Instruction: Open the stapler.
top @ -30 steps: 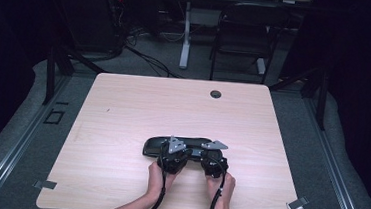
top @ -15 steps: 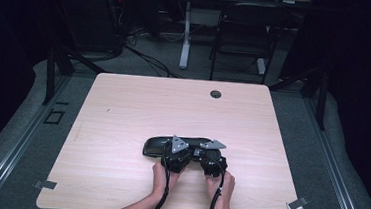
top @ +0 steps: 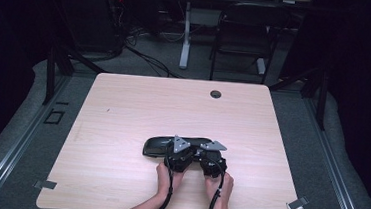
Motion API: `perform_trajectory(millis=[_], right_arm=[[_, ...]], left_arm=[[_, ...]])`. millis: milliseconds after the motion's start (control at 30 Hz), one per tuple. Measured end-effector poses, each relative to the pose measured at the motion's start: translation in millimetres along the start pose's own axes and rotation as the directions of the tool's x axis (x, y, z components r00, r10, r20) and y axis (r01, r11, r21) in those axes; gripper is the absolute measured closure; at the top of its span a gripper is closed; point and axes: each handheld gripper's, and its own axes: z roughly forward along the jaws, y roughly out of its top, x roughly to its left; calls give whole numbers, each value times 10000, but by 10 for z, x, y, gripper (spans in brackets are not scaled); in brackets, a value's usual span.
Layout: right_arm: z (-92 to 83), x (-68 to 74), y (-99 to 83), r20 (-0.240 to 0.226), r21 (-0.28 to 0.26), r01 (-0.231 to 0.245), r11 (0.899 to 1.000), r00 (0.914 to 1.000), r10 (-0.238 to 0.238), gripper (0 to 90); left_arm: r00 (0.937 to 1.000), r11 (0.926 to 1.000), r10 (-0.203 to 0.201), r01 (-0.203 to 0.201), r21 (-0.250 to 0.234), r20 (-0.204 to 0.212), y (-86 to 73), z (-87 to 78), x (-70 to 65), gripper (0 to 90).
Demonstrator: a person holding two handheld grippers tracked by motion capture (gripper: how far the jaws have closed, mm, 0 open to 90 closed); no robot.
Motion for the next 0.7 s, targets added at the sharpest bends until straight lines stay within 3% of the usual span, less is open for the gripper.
perform_trajectory(millis=[700], right_arm=[[-8,-9,-29,-114,-149,-49,9999,9999,48,900]], left_arm=[[9993,9983,-372,372,-455,7,-37,23,16,900]])
